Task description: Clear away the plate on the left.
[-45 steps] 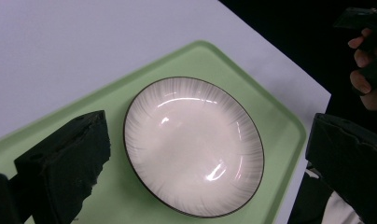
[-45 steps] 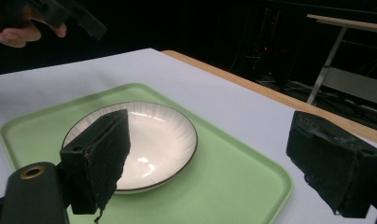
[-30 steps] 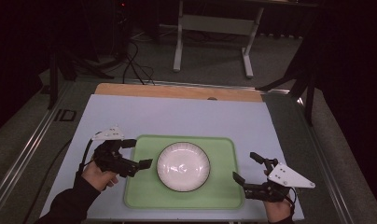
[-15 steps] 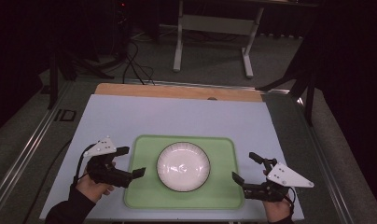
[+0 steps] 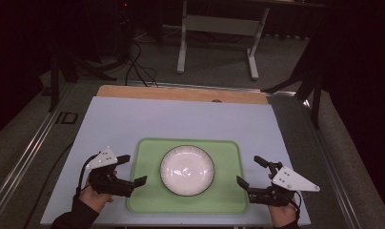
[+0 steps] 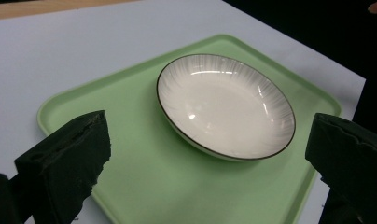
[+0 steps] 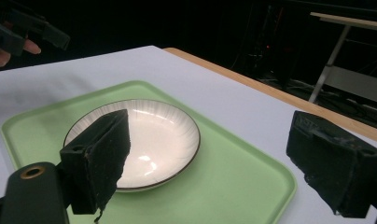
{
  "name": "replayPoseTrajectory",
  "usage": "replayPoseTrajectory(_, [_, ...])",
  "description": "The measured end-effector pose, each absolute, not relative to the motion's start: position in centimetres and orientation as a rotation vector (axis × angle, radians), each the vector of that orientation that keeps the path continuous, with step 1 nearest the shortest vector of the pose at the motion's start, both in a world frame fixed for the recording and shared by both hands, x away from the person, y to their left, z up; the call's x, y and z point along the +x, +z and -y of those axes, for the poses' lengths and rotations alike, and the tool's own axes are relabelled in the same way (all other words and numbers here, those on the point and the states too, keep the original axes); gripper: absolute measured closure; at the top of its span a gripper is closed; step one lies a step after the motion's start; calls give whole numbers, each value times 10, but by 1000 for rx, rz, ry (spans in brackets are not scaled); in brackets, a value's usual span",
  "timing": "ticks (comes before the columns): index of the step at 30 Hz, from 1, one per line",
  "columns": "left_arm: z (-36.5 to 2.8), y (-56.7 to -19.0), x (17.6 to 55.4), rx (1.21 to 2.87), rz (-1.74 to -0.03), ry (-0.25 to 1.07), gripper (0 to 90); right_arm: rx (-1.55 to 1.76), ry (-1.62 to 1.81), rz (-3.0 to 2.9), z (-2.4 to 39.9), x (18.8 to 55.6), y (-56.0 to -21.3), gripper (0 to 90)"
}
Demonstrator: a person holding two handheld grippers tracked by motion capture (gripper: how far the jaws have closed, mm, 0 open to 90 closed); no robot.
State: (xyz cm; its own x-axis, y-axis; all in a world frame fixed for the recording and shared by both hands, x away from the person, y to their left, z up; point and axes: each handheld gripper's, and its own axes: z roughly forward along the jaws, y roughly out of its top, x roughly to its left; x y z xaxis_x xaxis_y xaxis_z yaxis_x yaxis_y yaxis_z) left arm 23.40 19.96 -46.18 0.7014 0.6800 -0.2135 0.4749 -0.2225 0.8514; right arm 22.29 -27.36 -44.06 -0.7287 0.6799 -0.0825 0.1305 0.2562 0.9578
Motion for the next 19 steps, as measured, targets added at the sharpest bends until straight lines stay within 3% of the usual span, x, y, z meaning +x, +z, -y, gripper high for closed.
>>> replayPoseTrajectory(19, [-192,-471,231,1861,-833,260,6,756,1495,-2051,277,223,-442,133])
